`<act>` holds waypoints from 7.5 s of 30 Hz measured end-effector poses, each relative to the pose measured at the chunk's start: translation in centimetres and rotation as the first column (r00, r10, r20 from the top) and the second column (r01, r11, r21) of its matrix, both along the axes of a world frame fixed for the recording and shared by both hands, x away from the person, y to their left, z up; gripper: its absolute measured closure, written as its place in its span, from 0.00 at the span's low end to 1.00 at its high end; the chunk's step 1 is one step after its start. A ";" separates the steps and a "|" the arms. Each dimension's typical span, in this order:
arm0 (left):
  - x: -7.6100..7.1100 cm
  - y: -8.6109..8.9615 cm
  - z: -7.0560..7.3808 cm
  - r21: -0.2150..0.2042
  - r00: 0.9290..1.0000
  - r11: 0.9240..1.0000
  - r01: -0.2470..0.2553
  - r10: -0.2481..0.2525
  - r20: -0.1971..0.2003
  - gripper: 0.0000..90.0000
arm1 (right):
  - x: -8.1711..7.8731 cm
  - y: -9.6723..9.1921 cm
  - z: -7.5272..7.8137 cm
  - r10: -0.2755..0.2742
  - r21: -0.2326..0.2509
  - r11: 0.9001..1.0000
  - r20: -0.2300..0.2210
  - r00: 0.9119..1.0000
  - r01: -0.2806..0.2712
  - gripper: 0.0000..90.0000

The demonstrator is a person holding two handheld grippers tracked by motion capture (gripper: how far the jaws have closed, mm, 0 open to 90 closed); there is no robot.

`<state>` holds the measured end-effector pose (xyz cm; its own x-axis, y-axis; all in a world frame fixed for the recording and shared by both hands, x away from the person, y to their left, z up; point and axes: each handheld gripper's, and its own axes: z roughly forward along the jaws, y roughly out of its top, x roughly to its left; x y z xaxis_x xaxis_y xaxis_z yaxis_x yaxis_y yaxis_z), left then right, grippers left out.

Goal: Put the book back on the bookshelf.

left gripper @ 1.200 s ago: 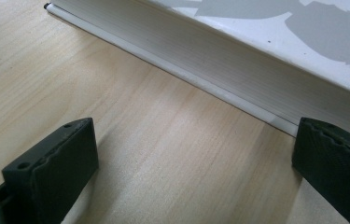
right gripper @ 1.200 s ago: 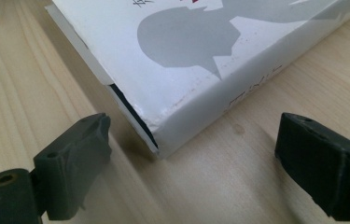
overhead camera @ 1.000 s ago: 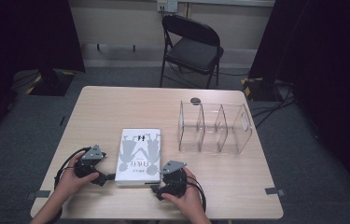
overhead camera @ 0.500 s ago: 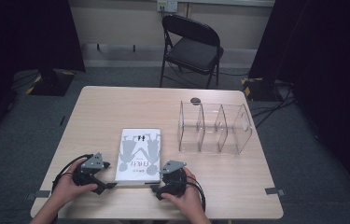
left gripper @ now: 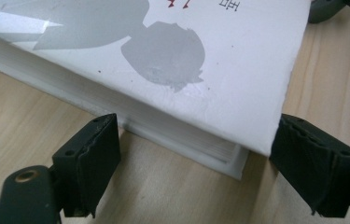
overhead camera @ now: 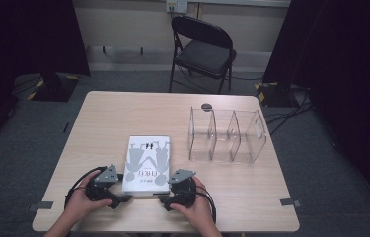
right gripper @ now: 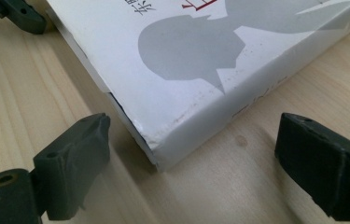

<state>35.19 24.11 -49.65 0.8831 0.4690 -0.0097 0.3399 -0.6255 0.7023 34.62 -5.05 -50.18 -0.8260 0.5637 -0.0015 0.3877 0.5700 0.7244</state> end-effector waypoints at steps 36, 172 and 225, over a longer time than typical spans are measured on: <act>0.5 -1.7 0.9 0.059 0.997 0.996 -0.067 0.069 -0.025 0.21 | 0.1 1.7 0.0 -0.048 -0.005 0.999 0.007 0.999 0.048 0.09; 2.4 1.0 2.6 0.120 0.999 0.992 -0.027 0.032 -0.039 0.21 | -0.4 5.2 7.8 0.004 -0.222 0.971 0.367 0.930 0.083 0.67; 2.6 -2.7 3.5 0.072 0.984 0.996 -0.051 0.038 0.175 0.13 | 1.7 4.9 13.3 0.019 -0.306 0.951 0.234 0.972 0.055 0.69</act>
<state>37.83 21.45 -46.14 0.8465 0.5016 0.1784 0.2463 -0.6660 0.7042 36.33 -0.11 -36.92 -0.7718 0.5194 -0.3669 0.2425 0.7737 0.5852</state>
